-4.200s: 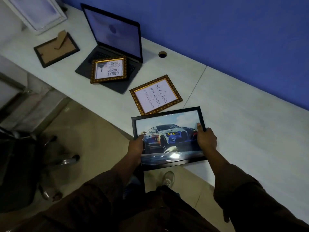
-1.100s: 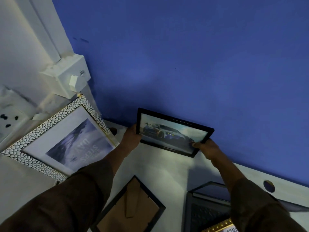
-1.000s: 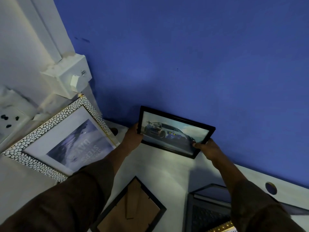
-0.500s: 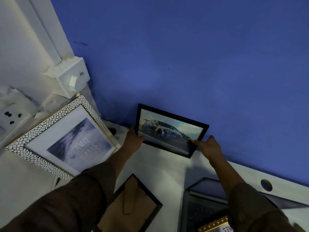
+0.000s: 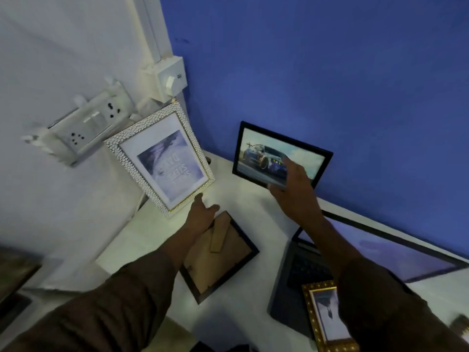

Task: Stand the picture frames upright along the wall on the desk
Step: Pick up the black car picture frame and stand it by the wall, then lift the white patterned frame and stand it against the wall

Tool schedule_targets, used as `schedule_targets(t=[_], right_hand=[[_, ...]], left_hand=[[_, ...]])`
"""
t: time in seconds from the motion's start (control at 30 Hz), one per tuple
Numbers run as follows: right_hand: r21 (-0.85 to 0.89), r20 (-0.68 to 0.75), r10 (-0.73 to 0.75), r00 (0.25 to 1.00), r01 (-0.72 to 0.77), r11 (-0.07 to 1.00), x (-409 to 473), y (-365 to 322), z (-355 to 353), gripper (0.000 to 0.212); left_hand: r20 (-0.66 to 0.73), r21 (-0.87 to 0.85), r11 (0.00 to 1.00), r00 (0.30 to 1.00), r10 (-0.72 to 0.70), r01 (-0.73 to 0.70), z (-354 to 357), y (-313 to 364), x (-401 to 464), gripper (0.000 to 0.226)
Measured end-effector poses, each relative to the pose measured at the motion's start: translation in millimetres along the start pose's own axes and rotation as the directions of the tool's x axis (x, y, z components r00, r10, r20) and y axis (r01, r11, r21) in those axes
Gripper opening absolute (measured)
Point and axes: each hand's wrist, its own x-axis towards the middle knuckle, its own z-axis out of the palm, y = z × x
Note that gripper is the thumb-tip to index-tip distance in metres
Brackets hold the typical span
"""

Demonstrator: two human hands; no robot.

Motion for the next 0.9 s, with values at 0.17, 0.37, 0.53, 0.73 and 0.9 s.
schedule_targets(t=[0.17,0.37,0.53,0.73,0.9], right_hand=[[-0.024,0.194,-0.041,0.98,0.046,0.999,-25.8,-19.3,37.9,0.081],[0.048,0.317,-0.057,0.947,0.044,0.998,-20.0,-51.2,75.8,0.08],[0.063,0.359,-0.023,0.933,0.001,0.998,10.5,-83.8,106.1,0.08],[0.279,0.378,0.148,0.914,-0.265,0.923,80.7,-113.6,148.7,0.074],[0.336,0.318,0.263,0.911,-0.367,0.867,144.8,-119.1,182.4,0.074]], left_hand=[[-0.092,-0.052,0.99,0.987,-0.133,0.129,-33.7,-53.0,-45.9,0.098],[-0.206,-0.124,0.983,0.965,-0.162,0.138,-82.7,-67.2,-53.0,0.082],[-0.274,-0.142,0.985,0.952,-0.135,0.099,-123.9,-57.2,-26.5,0.076],[-0.31,-0.175,0.984,0.948,-0.067,0.012,-162.2,-40.1,27.4,0.064],[-0.301,-0.134,0.99,0.954,-0.001,-0.041,-179.7,-26.4,63.2,0.047]])
